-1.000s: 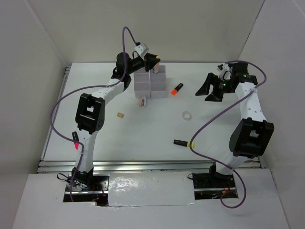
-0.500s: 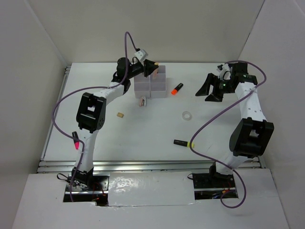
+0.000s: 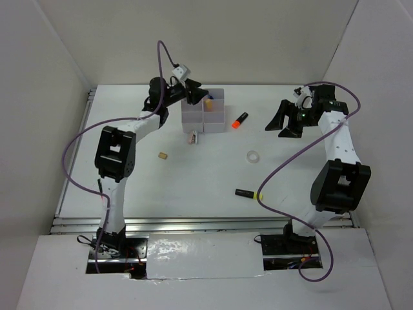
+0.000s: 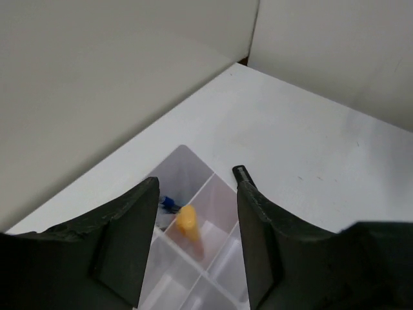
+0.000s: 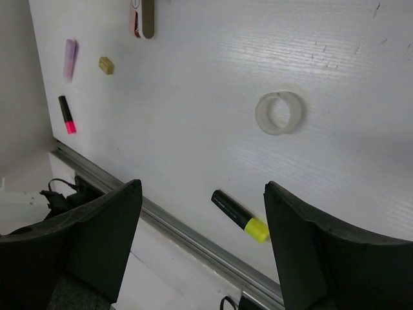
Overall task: Sort the stationery into containers
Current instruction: Place the stationery into the container, then grab a piece of stationery with the left arm
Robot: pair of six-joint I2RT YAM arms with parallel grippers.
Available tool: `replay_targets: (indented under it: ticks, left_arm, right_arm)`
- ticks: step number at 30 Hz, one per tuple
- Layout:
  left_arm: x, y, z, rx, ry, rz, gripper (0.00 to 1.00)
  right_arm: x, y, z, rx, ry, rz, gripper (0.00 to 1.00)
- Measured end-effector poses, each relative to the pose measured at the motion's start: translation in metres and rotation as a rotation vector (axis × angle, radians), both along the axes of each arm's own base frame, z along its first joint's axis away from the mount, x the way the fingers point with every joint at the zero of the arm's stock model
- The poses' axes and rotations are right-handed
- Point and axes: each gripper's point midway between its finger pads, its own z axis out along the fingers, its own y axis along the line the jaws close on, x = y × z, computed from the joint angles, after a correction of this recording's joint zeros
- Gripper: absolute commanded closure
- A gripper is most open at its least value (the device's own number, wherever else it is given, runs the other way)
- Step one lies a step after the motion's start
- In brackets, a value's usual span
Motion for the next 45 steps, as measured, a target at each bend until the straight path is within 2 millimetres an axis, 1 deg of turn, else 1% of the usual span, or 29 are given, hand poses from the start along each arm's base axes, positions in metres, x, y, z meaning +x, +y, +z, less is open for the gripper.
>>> replay_targets:
  ticks: [1,2,3,5,6,8,9,11,12,13,14,15,17,18,20,22,24,26,27,28,32,35,38,42,45]
  left_arm:
    - [-0.003,0.01,0.005,-0.007,0.02,0.008,0.39]
    - [-0.007,0.024,0.017,-0.014,0.038,0.019,0.42]
    - [-0.009,0.043,0.031,-0.016,0.059,0.037,0.43]
    - [-0.013,0.093,0.065,0.009,0.063,0.108,0.43]
    - [-0.017,0.124,0.081,0.048,0.061,0.167,0.43]
    - [-0.032,0.183,0.107,0.128,0.052,0.283,0.43]
    - [-0.044,0.217,0.116,0.177,0.06,0.356,0.42]
    - [-0.07,0.265,0.121,0.272,0.076,0.463,0.4]
    - [-0.084,0.281,0.114,0.318,0.105,0.501,0.4]
    - [-0.098,0.291,0.099,0.362,0.15,0.519,0.38]
    - [-0.11,0.297,0.081,0.396,0.202,0.523,0.38]
    - [-0.12,0.301,0.057,0.431,0.27,0.516,0.38]
    - [-0.137,0.306,0.004,0.485,0.422,0.488,0.37]
    - [-0.147,0.309,-0.026,0.513,0.514,0.469,0.36]
    - [-0.163,0.311,-0.075,0.565,0.67,0.424,0.36]
    - [-0.173,0.315,-0.112,0.609,0.796,0.391,0.34]
    - [-0.179,0.317,-0.135,0.652,0.88,0.37,0.34]
    - [-0.176,0.316,-0.147,0.708,0.93,0.356,0.32]
    - [-0.174,0.317,-0.15,0.731,0.939,0.359,0.28]
    - [-0.166,0.312,-0.153,0.758,0.94,0.349,0.27]
    - [-0.151,0.299,-0.155,0.842,0.94,0.338,0.24]
    - [-0.144,0.292,-0.161,0.904,0.953,0.331,0.24]
    - [-0.143,0.293,-0.173,0.958,0.998,0.324,0.24]
    - [-0.149,0.3,-0.188,1.035,1.084,0.315,0.25]
    - [-0.153,0.306,-0.193,1.078,1.126,0.315,0.25]
  right_arm:
    - [0.0,0.0,0.0,-0.005,-0.001,0.0,0.17]
    - [-0.001,0.0,0.0,-0.009,-0.003,0.001,0.18]
    - [-0.001,0.0,0.001,-0.015,-0.009,0.005,0.18]
    - [-0.006,0.003,0.003,-0.033,-0.027,0.021,0.18]
    - [-0.01,0.004,0.004,-0.045,-0.036,0.028,0.18]
    - [-0.017,0.01,0.008,-0.076,-0.061,0.052,0.18]
    - [-0.022,0.015,0.01,-0.093,-0.077,0.07,0.18]
    - [-0.03,0.024,0.013,-0.124,-0.103,0.105,0.18]
    - [-0.033,0.029,0.013,-0.144,-0.117,0.126,0.18]
    - [-0.036,0.033,0.012,-0.162,-0.125,0.142,0.18]
    - [-0.039,0.036,0.012,-0.182,-0.134,0.156,0.18]
    - [-0.041,0.039,0.011,-0.2,-0.14,0.172,0.18]
    - [-0.045,0.046,0.009,-0.236,-0.151,0.202,0.18]
    - [-0.045,0.048,0.008,-0.249,-0.153,0.209,0.18]
    - [-0.046,0.051,0.005,-0.278,-0.157,0.228,0.18]
    - [-0.047,0.053,0.003,-0.295,-0.156,0.237,0.18]
    - [-0.047,0.053,0.001,-0.308,-0.153,0.237,0.18]
    - [-0.048,0.052,-0.001,-0.321,-0.15,0.236,0.18]
    - [-0.047,0.051,-0.001,-0.326,-0.149,0.234,0.18]
    - [-0.047,0.05,-0.002,-0.329,-0.148,0.232,0.18]
    - [-0.049,0.049,-0.007,-0.349,-0.14,0.236,0.18]
    - [-0.049,0.047,-0.01,-0.365,-0.134,0.238,0.19]
    - [-0.051,0.045,-0.014,-0.377,-0.126,0.24,0.19]
    - [-0.051,0.044,-0.015,-0.379,-0.126,0.24,0.19]
    - [-0.051,0.045,-0.015,-0.378,-0.126,0.24,0.19]
